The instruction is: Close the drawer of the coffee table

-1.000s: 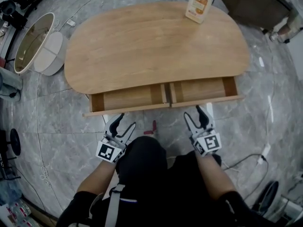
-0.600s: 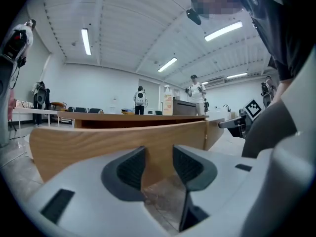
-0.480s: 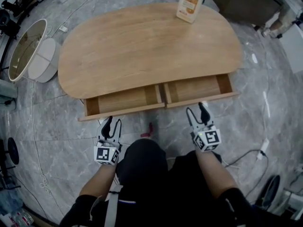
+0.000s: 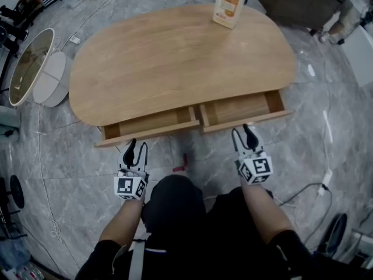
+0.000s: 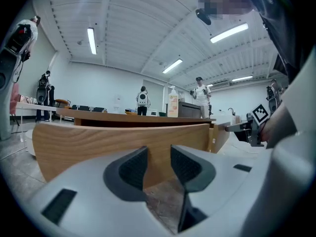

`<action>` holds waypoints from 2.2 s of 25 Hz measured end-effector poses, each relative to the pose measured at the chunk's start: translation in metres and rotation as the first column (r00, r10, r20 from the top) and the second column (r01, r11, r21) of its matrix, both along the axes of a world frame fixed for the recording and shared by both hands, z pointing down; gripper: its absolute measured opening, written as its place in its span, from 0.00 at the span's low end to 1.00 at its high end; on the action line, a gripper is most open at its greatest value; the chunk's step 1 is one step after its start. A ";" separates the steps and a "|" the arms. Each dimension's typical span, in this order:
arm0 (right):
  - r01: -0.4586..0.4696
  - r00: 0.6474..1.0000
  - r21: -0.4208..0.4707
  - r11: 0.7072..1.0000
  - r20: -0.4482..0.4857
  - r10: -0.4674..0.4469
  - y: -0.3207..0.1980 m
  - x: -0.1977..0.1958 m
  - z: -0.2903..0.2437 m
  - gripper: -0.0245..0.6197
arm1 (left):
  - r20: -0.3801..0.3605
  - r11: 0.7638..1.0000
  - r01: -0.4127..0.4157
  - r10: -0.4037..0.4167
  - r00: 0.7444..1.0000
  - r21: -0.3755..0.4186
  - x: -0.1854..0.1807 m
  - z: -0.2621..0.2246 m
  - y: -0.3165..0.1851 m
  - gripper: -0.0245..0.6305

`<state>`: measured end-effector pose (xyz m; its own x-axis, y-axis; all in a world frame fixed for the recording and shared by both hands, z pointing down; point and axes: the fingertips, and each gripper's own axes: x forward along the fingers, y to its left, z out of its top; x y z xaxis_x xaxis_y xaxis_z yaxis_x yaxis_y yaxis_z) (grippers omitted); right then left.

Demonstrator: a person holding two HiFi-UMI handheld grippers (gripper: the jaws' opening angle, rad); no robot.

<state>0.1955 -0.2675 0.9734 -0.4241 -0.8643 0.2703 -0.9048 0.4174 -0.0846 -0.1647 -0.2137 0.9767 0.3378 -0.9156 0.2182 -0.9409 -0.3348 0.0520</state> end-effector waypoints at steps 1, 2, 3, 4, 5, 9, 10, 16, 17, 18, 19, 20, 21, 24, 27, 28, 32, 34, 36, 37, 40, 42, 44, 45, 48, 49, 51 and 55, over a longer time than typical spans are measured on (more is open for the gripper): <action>0.007 1.000 -0.008 1.000 0.000 -0.007 -0.007 -0.004 -0.002 0.29 | 0.002 1.000 0.000 0.000 1.000 0.001 0.000 0.000 -0.003 0.26; 0.018 1.000 -0.011 1.000 -0.005 -0.018 -0.016 -0.009 -0.003 0.31 | 0.002 1.000 0.002 -0.002 1.000 0.002 -0.001 0.000 -0.006 0.26; 0.027 1.000 -0.007 1.000 -0.012 -0.027 -0.023 -0.013 -0.003 0.33 | 0.003 1.000 0.006 -0.006 1.000 0.003 -0.001 0.000 -0.009 0.26; 0.028 1.000 0.000 1.000 -0.012 -0.028 -0.029 -0.016 -0.003 0.34 | 0.003 1.000 0.010 -0.010 1.000 0.003 -0.001 0.000 -0.011 0.26; 0.026 1.000 0.011 1.000 -0.009 -0.026 -0.032 -0.017 -0.002 0.34 | 0.004 1.000 0.013 -0.013 1.000 0.003 -0.002 0.000 -0.014 0.26; -0.001 1.000 0.057 0.998 -0.004 0.001 -0.043 -0.016 -0.001 0.33 | 0.000 0.999 0.031 -0.031 1.000 0.004 -0.002 0.000 -0.032 0.26; -0.013 1.000 0.056 0.998 -0.003 0.013 -0.046 -0.015 0.000 0.34 | 0.000 0.999 0.036 -0.036 0.999 0.004 -0.003 0.000 -0.037 0.26; -0.012 1.000 0.047 0.999 -0.027 0.013 -0.076 -0.021 0.001 0.33 | 0.013 0.998 0.054 -0.055 0.998 0.012 -0.008 0.000 -0.054 0.26; -0.011 0.999 0.049 0.999 -0.034 0.012 -0.080 -0.022 0.002 0.33 | 0.014 0.998 0.054 -0.054 0.998 0.014 -0.009 0.001 -0.056 0.26; -0.010 0.999 0.051 0.999 -0.040 0.012 -0.084 -0.023 0.002 0.33 | 0.014 0.998 0.053 -0.053 0.998 0.015 -0.009 0.001 -0.059 0.26; -0.009 0.999 0.054 0.998 -0.043 0.011 -0.088 -0.024 0.002 0.33 | 0.015 0.999 0.052 -0.052 0.999 0.016 -0.009 0.001 -0.062 0.26; -0.010 0.999 0.056 0.998 -0.044 0.012 -0.091 -0.024 0.002 0.33 | 0.015 0.999 0.052 -0.052 0.999 0.016 -0.009 0.002 -0.066 0.26; -0.014 0.999 0.054 0.998 -0.044 0.017 -0.094 -0.024 0.002 0.33 | 0.015 0.999 0.052 -0.052 0.999 0.017 -0.010 0.002 -0.069 0.26; -0.026 0.999 0.049 0.998 -0.041 0.028 -0.101 -0.024 0.004 0.33 | 0.020 0.998 0.052 -0.052 0.998 0.018 -0.011 0.002 -0.081 0.26; -0.028 0.999 0.048 0.998 -0.038 0.030 -0.109 -0.026 0.004 0.33 | 0.025 0.998 0.050 -0.051 0.998 0.022 -0.013 0.002 -0.090 0.26; -0.029 0.999 0.050 0.998 -0.036 0.030 -0.111 -0.027 0.004 0.33 | 0.028 0.999 0.049 -0.049 0.998 0.025 -0.014 0.002 -0.092 0.26; -0.036 0.999 0.052 0.998 -0.020 0.037 -0.120 -0.032 0.003 0.33 | 0.032 0.998 0.042 -0.043 0.999 0.036 -0.016 0.001 -0.097 0.26; -0.040 0.999 0.053 0.998 -0.023 0.041 -0.125 -0.033 0.002 0.33 | 0.031 0.998 0.042 -0.043 0.999 0.039 -0.016 0.001 -0.096 0.26; -0.045 0.999 0.054 0.998 -0.027 0.047 -0.128 -0.032 0.003 0.33 | 0.027 0.998 0.044 -0.045 0.999 0.039 -0.017 0.001 -0.096 0.25; -0.050 0.998 0.058 0.997 -0.028 0.052 -0.129 -0.031 0.003 0.33 | 0.023 0.998 0.046 -0.047 0.999 0.040 -0.017 0.000 -0.096 0.25; -0.065 0.998 0.066 0.996 -0.020 0.067 -0.130 -0.029 0.002 0.33 | 0.018 0.998 0.047 -0.048 0.999 0.040 -0.018 0.000 -0.098 0.23; -0.071 0.997 0.064 0.995 -0.018 0.072 -0.132 -0.028 0.002 0.33 | 0.021 0.998 0.044 -0.045 0.999 0.040 -0.019 0.000 -0.099 0.21; -0.067 0.997 0.061 0.996 -0.030 0.069 -0.132 -0.029 0.003 0.33 | 0.030 0.998 0.039 -0.040 0.999 0.040 -0.019 0.001 -0.099 0.21; -0.062 0.997 0.061 0.996 -0.036 0.064 -0.131 -0.030 0.004 0.33 | 0.038 0.999 0.033 -0.035 0.999 0.041 -0.019 0.002 -0.099 0.21; -0.035 0.998 0.061 0.998 -0.055 0.039 -0.128 -0.032 0.007 0.33 | 0.070 0.999 0.006 -0.009 0.998 0.050 -0.015 0.002 -0.097 0.22; -0.027 0.998 0.059 0.998 -0.062 0.030 -0.127 -0.033 0.008 0.33 | 0.080 0.999 -0.005 0.000 0.997 0.054 -0.013 0.002 -0.096 0.23; -0.010 0.997 0.054 0.998 -0.077 0.014 -0.123 -0.036 0.010 0.33 | 0.087 0.998 -0.018 0.013 0.996 0.055 -0.011 0.002 -0.095 0.26; 0.027 0.995 0.048 0.998 -0.093 -0.023 -0.106 -0.044 0.011 0.33 | 0.098 0.998 -0.049 0.046 0.994 0.034 -0.003 0.006 -0.089 0.28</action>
<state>0.1519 -0.3735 0.9845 -0.4207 -0.8671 0.2666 -0.8970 0.4415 0.0206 -0.1677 -0.3022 0.9827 0.3599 -0.9069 0.2190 -0.9238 -0.3793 -0.0524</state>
